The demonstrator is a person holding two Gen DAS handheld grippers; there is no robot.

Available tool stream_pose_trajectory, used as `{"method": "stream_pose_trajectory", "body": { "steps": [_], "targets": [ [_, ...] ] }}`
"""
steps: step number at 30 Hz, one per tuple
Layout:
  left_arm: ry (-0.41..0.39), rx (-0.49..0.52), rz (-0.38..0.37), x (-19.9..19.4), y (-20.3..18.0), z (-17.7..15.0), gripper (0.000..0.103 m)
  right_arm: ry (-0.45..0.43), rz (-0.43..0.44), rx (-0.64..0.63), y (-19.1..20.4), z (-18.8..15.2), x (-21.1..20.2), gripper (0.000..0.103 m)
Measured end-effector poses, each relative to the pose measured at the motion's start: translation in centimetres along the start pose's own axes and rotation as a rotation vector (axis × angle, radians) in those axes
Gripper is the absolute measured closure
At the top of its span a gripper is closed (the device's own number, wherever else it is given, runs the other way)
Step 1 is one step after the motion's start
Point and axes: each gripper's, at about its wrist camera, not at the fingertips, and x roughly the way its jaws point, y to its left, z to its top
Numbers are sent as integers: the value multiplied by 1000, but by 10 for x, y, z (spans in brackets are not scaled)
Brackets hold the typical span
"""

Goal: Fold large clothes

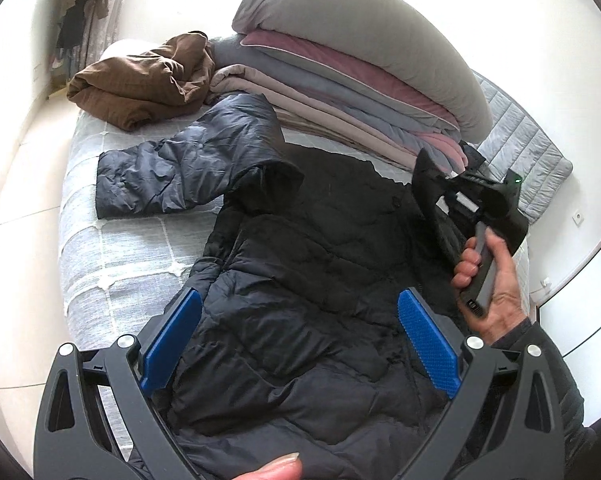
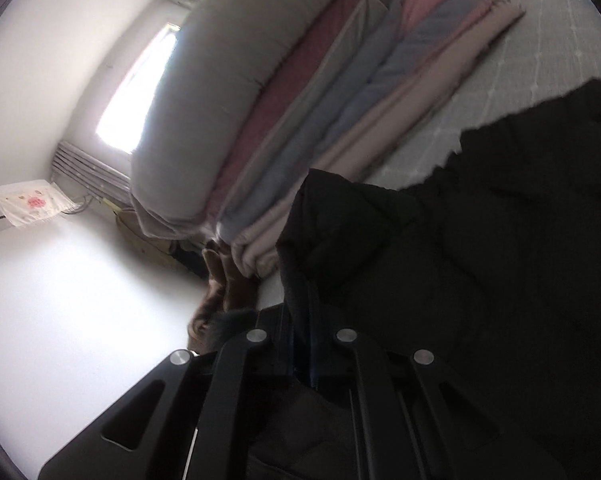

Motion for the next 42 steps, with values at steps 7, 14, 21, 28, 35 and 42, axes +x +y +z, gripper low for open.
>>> {"method": "stream_pose_trajectory", "body": {
  "steps": [7,14,21,28,35,42],
  "targets": [
    [11,-2,7,3,-1,-1,8,168,-56,27,-11,-22,37,88],
    [26,-12,17,5,3,-1,8,121,-35,-64,7,-18,8,54],
    [26,-17,18,5,5,-1,8,27,-164,17,-22,18,-18,43],
    [28,-24,14,5,10,2,8,116,-218,146,-80,11,-16,43],
    [138,-118,-204,17,52,27,8,186,-60,-80,6,-26,-44,35],
    [242,-319,-371,54,152,61,8,263,65,-135,36,-89,-98,32]
  ]
}}
